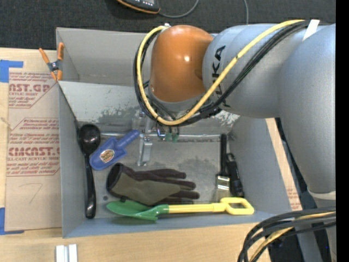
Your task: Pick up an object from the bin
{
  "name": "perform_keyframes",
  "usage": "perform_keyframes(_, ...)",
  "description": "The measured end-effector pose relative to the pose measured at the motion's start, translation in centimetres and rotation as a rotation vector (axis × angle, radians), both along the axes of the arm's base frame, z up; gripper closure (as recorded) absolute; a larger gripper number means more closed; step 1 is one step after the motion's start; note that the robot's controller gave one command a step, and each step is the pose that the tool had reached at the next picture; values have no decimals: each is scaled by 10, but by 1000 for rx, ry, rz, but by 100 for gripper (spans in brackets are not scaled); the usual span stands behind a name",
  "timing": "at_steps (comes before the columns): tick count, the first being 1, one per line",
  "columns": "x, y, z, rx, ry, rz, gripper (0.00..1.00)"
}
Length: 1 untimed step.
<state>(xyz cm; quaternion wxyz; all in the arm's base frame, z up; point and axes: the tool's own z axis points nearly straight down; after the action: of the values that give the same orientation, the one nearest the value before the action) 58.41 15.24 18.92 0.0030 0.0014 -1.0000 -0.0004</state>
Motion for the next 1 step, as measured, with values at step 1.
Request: perform_keyframes(1,2,-1,5,1,-8,-2,0)
